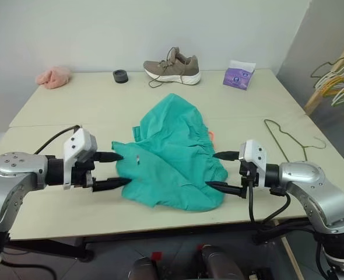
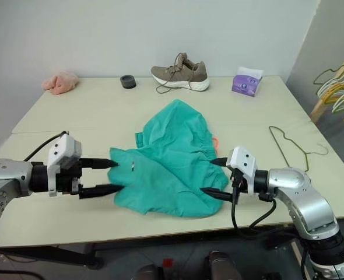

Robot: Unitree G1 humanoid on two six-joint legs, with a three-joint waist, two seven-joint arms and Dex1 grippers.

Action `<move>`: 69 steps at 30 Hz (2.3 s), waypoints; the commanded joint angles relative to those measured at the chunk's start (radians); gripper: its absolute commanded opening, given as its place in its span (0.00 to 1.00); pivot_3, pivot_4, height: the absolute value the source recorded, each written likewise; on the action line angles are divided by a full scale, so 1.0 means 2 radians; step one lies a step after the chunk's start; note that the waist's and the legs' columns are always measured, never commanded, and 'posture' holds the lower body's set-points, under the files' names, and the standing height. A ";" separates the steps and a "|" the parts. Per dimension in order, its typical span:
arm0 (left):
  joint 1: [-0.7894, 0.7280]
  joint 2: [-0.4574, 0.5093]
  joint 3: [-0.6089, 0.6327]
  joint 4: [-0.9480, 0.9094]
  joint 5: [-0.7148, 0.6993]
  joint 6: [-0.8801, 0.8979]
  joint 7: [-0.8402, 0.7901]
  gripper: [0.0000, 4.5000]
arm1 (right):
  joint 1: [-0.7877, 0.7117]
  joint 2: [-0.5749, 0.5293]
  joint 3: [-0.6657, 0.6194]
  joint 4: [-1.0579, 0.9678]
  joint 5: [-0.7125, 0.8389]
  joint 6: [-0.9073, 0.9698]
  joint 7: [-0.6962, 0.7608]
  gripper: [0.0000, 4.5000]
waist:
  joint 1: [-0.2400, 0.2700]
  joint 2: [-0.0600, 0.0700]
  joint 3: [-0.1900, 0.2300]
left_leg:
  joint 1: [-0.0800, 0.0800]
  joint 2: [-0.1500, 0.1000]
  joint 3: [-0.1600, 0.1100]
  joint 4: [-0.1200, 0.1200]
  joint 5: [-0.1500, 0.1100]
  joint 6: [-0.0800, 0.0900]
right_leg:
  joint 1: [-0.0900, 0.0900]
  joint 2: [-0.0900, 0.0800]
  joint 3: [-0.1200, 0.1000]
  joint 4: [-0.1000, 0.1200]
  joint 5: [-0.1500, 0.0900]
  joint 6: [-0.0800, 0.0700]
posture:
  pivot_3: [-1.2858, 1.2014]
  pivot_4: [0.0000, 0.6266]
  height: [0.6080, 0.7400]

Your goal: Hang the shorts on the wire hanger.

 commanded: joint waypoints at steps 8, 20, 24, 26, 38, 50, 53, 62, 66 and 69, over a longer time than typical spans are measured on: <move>0.084 0.068 0.017 0.067 0.161 -0.170 0.012 0.99 | -0.009 0.010 0.040 -0.007 -0.009 -0.034 -0.015 1.00 | 0.002 0.000 0.000 | -0.001 0.000 0.000 -0.001 0.000 0.000 | 0.000 0.000 0.000 -0.001 0.000 -0.001 | 0.50 0.16 1.00; 0.014 0.009 0.066 0.101 0.178 -0.216 0.128 0.99 | -0.037 0.032 0.069 0.022 -0.016 -0.063 -0.019 1.00 | 0.023 -0.001 0.000 | -0.001 0.001 0.001 -0.002 -0.001 0.000 | 0.000 0.000 -0.001 -0.003 0.000 -0.001 | 0.51 0.15 1.00; -0.026 -0.023 0.084 0.088 0.111 -0.157 0.124 0.99 | -0.037 0.038 0.059 0.022 -0.009 -0.057 -0.030 1.00 | 0.027 -0.001 0.000 | -0.002 0.000 0.001 -0.001 -0.001 0.000 | 0.000 0.001 -0.001 -0.004 0.000 -0.001 | 0.51 0.15 1.00; -0.027 -0.042 0.070 0.051 0.065 -0.116 0.107 0.99 | -0.040 0.048 0.022 0.038 -0.002 -0.050 -0.061 1.00 | 0.027 -0.001 0.000 | -0.002 0.000 0.001 -0.001 -0.001 0.000 | 0.000 0.001 0.000 -0.004 0.000 -0.001 | 0.50 0.15 1.00; -0.112 -0.138 -0.065 -0.042 0.014 -0.040 0.102 0.99 | -0.083 0.014 -0.152 0.299 -0.092 -0.085 -0.274 1.00 | 0.025 -0.001 0.000 | -0.001 -0.002 0.000 0.000 -0.001 0.001 | 0.002 0.000 0.002 -0.004 0.000 0.000 | 0.48 0.16 1.00; -0.216 -0.218 -0.107 -0.004 0.029 -0.049 0.120 0.99 | -0.116 -0.026 -0.193 0.489 -0.118 -0.067 -0.340 1.00 | -0.004 -0.001 0.000 | 0.000 -0.002 0.002 0.000 -0.001 0.001 | 0.002 0.000 0.005 -0.004 0.001 0.002 | 0.47 0.17 1.00; -0.223 -0.219 -0.111 0.005 0.034 -0.055 0.115 0.99 | -0.121 -0.027 -0.178 0.520 -0.120 -0.061 -0.322 1.00 | -0.009 0.000 0.000 | 0.001 -0.002 0.002 0.000 -0.001 0.001 | 0.003 0.000 0.005 -0.004 0.001 0.002 | 0.47 0.17 1.00; -0.229 -0.220 -0.113 0.015 0.045 -0.066 0.111 1.00 | -0.149 -0.012 -0.168 0.595 -0.105 0.018 -0.292 0.88 | -0.015 -0.001 0.000 | 0.008 -0.003 0.001 -0.003 -0.001 0.001 | 0.010 0.000 0.005 -0.007 0.001 0.002 | 0.46 0.16 1.00; -0.228 -0.218 -0.111 0.016 0.048 -0.069 0.111 1.00 | -0.151 -0.002 -0.167 0.607 -0.107 0.037 -0.298 0.59 | -0.014 -0.002 -0.001 | 0.009 -0.003 0.001 -0.004 -0.001 0.001 | 0.011 0.000 0.005 -0.007 0.001 0.002 | 0.47 0.16 1.00; -0.227 -0.217 -0.109 0.017 0.049 -0.070 0.112 1.00 | -0.159 0.007 -0.184 0.619 -0.100 0.048 -0.315 0.38 | -0.014 -0.004 -0.003 | 0.009 -0.003 0.001 -0.004 -0.001 0.001 | 0.011 -0.001 0.005 -0.007 0.001 0.002 | 0.47 0.16 1.00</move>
